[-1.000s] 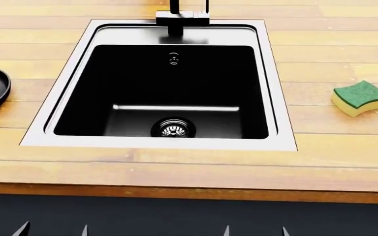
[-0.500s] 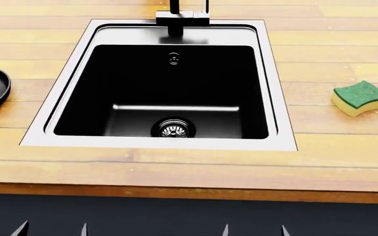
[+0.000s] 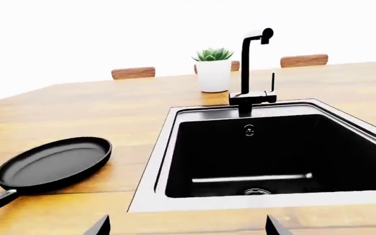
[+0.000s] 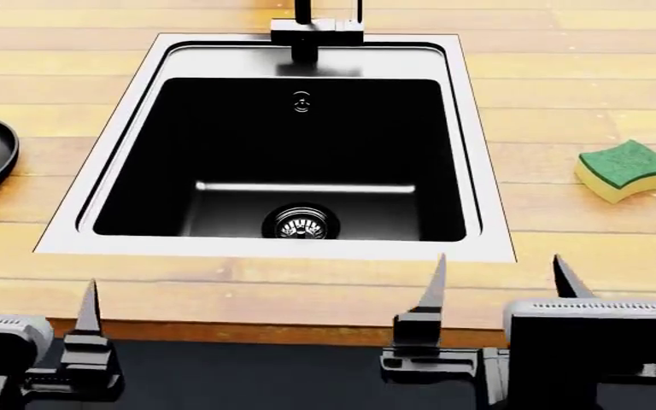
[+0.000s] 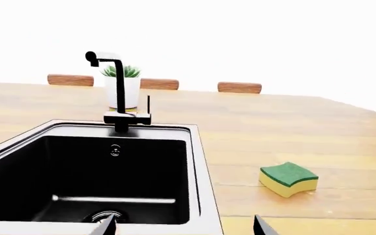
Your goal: Pick the pan and sponge and place them into the sink. Then turn on the water.
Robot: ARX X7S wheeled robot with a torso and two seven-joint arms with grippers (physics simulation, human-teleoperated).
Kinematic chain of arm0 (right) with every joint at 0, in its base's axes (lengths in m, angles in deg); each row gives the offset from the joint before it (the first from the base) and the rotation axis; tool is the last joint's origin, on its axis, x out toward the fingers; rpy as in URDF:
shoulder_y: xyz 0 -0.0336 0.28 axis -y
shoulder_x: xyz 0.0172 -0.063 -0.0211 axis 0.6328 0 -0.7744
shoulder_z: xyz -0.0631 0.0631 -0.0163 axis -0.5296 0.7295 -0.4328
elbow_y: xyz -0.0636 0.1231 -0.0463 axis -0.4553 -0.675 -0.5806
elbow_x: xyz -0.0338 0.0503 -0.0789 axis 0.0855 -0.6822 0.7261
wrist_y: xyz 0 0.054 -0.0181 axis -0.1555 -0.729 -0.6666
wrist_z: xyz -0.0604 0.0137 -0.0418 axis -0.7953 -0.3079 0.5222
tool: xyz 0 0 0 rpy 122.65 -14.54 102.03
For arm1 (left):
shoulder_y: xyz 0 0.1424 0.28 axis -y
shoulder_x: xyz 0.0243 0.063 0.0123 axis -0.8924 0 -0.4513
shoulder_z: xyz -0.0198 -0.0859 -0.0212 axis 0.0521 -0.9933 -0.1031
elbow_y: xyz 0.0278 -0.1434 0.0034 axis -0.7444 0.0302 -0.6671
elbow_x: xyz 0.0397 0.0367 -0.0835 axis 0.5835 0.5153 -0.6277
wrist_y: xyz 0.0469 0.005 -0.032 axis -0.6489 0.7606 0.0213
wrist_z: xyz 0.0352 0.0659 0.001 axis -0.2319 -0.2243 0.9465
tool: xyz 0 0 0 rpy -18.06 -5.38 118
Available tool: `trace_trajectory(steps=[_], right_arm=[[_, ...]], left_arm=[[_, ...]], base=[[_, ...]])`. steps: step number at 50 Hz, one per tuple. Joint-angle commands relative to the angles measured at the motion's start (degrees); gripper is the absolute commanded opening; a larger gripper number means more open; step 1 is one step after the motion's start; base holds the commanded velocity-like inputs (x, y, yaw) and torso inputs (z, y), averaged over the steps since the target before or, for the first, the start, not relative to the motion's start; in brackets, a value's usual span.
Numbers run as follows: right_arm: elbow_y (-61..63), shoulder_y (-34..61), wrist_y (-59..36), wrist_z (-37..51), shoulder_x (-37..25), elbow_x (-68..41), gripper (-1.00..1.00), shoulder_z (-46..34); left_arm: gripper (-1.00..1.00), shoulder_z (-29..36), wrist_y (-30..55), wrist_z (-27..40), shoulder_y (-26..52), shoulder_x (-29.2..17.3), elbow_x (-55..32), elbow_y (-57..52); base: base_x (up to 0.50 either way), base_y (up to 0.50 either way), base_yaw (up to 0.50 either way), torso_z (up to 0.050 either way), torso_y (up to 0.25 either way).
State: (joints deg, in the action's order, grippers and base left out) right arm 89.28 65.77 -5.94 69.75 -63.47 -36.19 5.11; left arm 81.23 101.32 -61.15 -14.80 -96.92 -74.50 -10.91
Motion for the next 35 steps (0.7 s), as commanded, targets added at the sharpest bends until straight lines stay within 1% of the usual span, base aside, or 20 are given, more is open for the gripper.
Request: trace_trajectory(steps=[1, 2, 3, 4, 7, 8, 9, 10, 13, 15, 19, 22, 28, 33, 35], right_arm=[[4.43, 14.26, -17.13, -0.28, -4.52, -5.14, 1.00, 2.51], [4.13, 13.62, -16.28, -0.59, -4.85, -4.99, 1.00, 2.76], [3.48, 12.17, -14.68, -0.73, -5.37, -4.03, 1.00, 2.30], [2.62, 9.76, -13.17, -1.05, -5.23, -4.25, 1.00, 3.52], [4.14, 6.23, -12.34, -0.65, -5.26, -4.31, 1.00, 4.46], [4.31, 4.95, -11.62, -0.58, -4.97, -4.32, 1.00, 4.71], [4.37, 4.19, -11.26, -0.60, -4.91, -4.28, 1.00, 4.69], [4.21, 4.14, -11.18, -0.73, -5.06, -4.27, 1.00, 4.66], [3.69, 5.07, -11.15, -0.70, -5.24, -4.41, 1.00, 5.31], [3.80, 5.60, -11.02, -0.50, -5.28, -4.08, 1.00, 4.87], [2.88, 4.76, -9.72, -0.45, -4.88, -3.70, 1.00, 4.63], [2.78, 4.84, -9.77, -0.47, -4.90, -3.83, 1.00, 4.62], [3.12, 4.56, -9.82, -0.57, -5.20, -4.25, 1.00, 5.15], [3.02, 4.57, -9.86, -0.77, -5.19, -4.59, 1.00, 4.99], [2.85, 4.57, -9.59, -0.79, -5.28, -4.43, 1.00, 4.87]], left_arm=[[1.00, -5.64, 19.90, 0.03, 12.76, -1.79, -5.32, -6.49], [1.00, -6.26, 22.49, -0.97, 12.64, -2.72, -6.69, -7.93], [1.00, -5.56, 23.83, -1.51, 12.50, -3.32, -7.36, -9.16], [1.00, -5.46, 24.30, -0.82, 11.44, -2.93, -7.27, -10.09], [1.00, -5.87, 21.46, -0.61, 7.93, -3.78, -6.21, -10.07], [1.00, -6.61, 21.18, -0.78, 7.40, -3.68, -6.48, -10.19], [1.00, -5.93, 20.53, -0.46, 7.80, -3.24, -6.08, -9.17], [1.00, -6.93, 20.18, -0.85, 7.01, -3.56, -6.41, -9.57], [1.00, -6.60, 19.30, -0.72, 7.26, -3.39, -6.05, -8.09], [1.00, -7.95, 19.85, -0.97, 6.23, -4.13, -6.53, -9.52], [1.00, -6.19, 19.98, -0.50, 7.33, -3.84, -6.10, -8.50], [1.00, -6.09, 19.88, -0.63, 7.35, -3.98, -6.21, -8.20], [1.00, -7.49, 20.91, -0.76, 6.54, -4.73, -6.91, -9.64], [1.00, -7.21, 20.90, -0.79, 6.58, -4.77, -7.04, -9.20], [1.00, -8.34, 21.17, -1.12, 5.81, -5.22, -7.53, -10.07]], base=[[0.00, 0.00, 0.00, 0.000, 0.000], [0.00, 0.00, 0.00, 0.000, 0.000], [0.02, 0.00, 0.00, 0.000, 0.000], [0.14, 0.00, 0.00, 0.000, 0.000], [0.23, 0.00, 0.00, 0.000, 0.000], [0.28, 0.00, 0.00, 0.000, 0.000], [0.28, 0.00, 0.00, 0.000, 0.000], [0.28, 0.00, 0.00, 0.000, 0.000], [0.28, 0.02, 0.00, 0.000, 0.000], [0.33, 0.03, 0.00, 0.000, 0.000], [0.39, 0.05, 0.00, 0.000, 0.000], [0.42, 0.07, 0.00, 0.000, 0.000], [0.33, 0.22, 0.00, 0.000, 0.000], [0.13, 0.28, 0.00, 0.000, 0.000], [0.00, 0.34, 0.00, 0.000, 0.000]])
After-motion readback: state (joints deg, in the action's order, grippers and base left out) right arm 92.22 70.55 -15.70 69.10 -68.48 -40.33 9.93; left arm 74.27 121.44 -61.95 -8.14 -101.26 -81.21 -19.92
